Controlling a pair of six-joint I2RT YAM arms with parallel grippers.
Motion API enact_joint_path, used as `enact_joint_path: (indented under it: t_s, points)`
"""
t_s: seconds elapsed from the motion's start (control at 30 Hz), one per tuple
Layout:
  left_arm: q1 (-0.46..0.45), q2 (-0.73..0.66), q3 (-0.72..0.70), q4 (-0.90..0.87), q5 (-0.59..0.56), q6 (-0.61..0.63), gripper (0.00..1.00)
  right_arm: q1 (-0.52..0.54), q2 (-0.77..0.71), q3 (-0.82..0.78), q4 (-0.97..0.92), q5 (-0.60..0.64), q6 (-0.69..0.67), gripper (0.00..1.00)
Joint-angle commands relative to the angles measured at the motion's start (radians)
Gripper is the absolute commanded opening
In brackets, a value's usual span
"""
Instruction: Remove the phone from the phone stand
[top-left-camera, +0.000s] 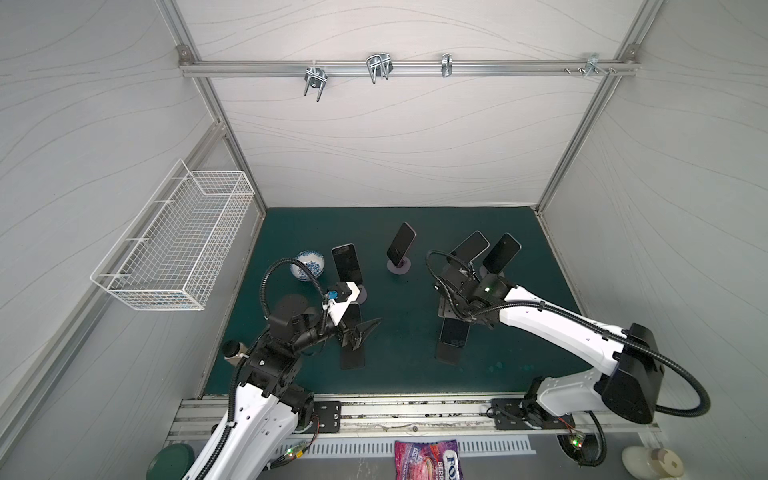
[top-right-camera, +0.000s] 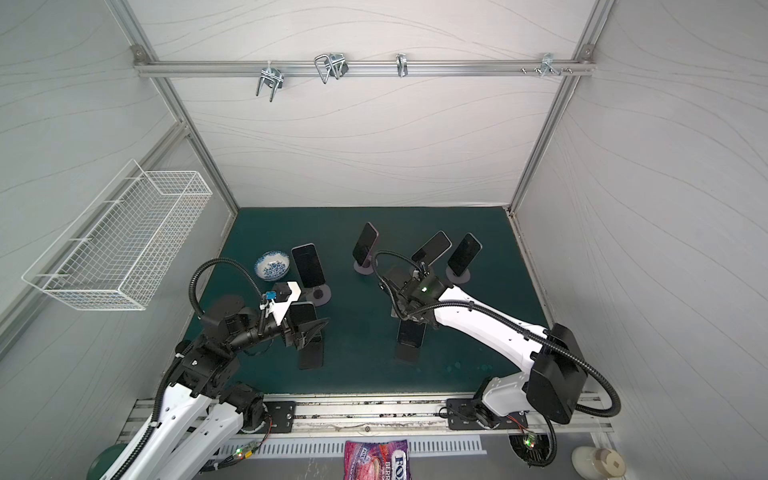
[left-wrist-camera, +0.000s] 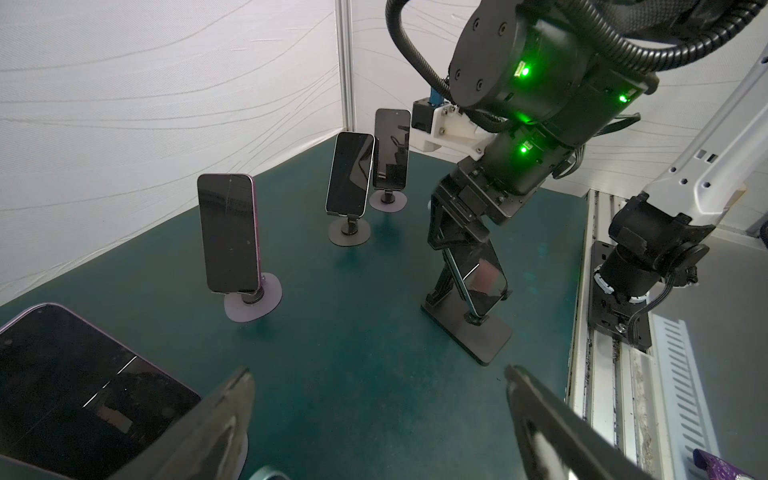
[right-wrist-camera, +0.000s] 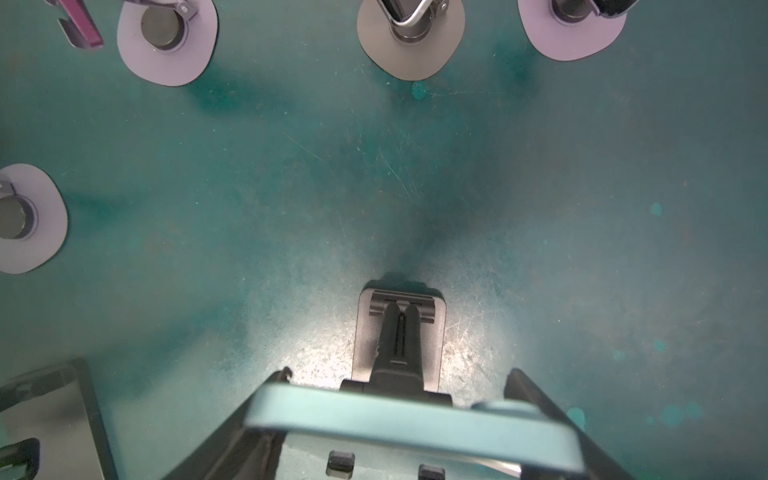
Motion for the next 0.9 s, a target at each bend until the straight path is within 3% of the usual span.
enact_joint_path:
  t_s: [0.0,0.87]
  points:
    - [-0.005,-0.005,-0.001,0.049,-0.002,0.023,0.96,-0.004,-0.011,-0.013,-0.007,0.024,0.004,0.78]
    - [-0.005,-0.010,0.000,0.048,-0.041,0.022,0.96,-0.004,-0.112,-0.007,0.003,0.051,-0.031,0.66]
